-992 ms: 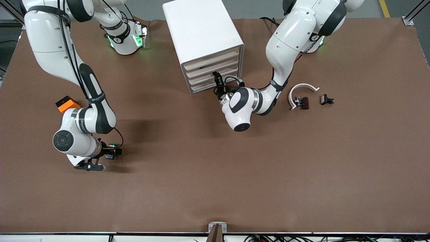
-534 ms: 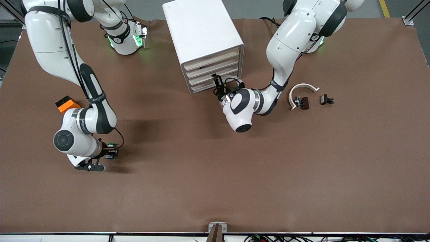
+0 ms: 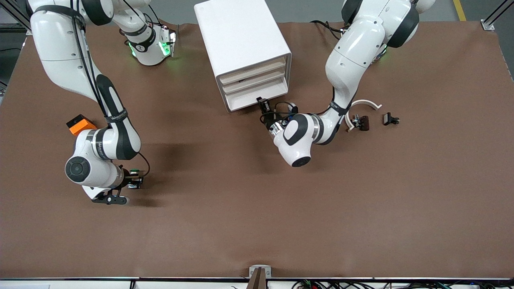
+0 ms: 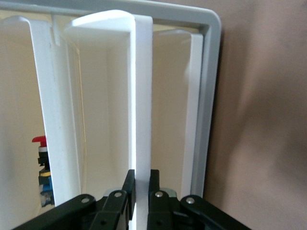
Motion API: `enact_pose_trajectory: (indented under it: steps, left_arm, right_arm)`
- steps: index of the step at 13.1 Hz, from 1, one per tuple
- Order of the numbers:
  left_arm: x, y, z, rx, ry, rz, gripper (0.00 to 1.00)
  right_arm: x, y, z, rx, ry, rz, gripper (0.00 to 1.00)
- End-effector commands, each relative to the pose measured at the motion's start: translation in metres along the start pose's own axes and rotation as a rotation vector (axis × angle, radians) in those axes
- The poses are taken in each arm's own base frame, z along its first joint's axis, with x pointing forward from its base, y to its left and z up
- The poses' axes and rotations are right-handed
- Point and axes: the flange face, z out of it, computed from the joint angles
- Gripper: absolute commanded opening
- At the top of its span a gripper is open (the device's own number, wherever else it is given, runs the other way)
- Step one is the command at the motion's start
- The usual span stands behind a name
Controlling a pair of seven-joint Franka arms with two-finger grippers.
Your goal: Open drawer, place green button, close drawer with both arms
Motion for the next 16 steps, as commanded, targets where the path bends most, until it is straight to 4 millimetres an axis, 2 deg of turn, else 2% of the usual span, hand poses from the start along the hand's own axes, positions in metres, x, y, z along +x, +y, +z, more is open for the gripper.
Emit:
enact_pose_trajectory:
  steps: [1,3,5,6,7,8,11,14,15,16]
  left_arm:
    - [-0.003,0.006,-0.026,0.002,-0.049,0.014,0.0]
    - [0.002,0.011,-0.043,-0.017,-0.072,0.013,0.0]
    - [0.001,0.01,-0.06,-0.045,-0.095,0.027,0.0]
    - [0.002,0.011,-0.065,-0.049,-0.104,0.034,0.23]
    - [0.003,0.009,-0.068,-0.049,-0.109,0.037,0.68]
    - [0.001,0.004,-0.071,-0.054,-0.112,0.043,1.0]
    - [-0.008,-0.013,-0.095,-0.092,-0.131,0.088,1.0]
    - [-0.003,-0.044,-0.139,-0.228,-0.101,0.14,1.0]
    - [0.003,-0.061,-0.172,-0.292,-0.12,0.188,1.0]
    - [0.011,-0.074,-0.195,-0.334,-0.131,0.233,1.0]
  right_arm:
    - [-0.006,-0.012,-0.059,0.009,-0.04,0.04,0.26]
    - [-0.012,-0.028,-0.088,-0.006,-0.117,0.086,0.27]
    - [-0.024,-0.058,-0.114,-0.028,-0.157,0.154,0.27]
    - [-0.032,-0.072,-0.126,-0.037,-0.164,0.189,0.27]
    - [-0.041,-0.09,-0.134,-0.05,-0.17,0.224,0.27]
    - [-0.051,-0.114,-0.144,-0.065,-0.171,0.267,0.27]
    - [-0.08,-0.178,-0.169,-0.102,-0.175,0.392,0.27]
    - [-0.114,-0.245,-0.187,-0.08,-0.217,0.524,0.26]
    - [-0.126,-0.27,-0.192,-0.079,-0.212,0.57,0.26]
    - [-0.141,-0.294,-0.195,-0.084,-0.203,0.611,0.26]
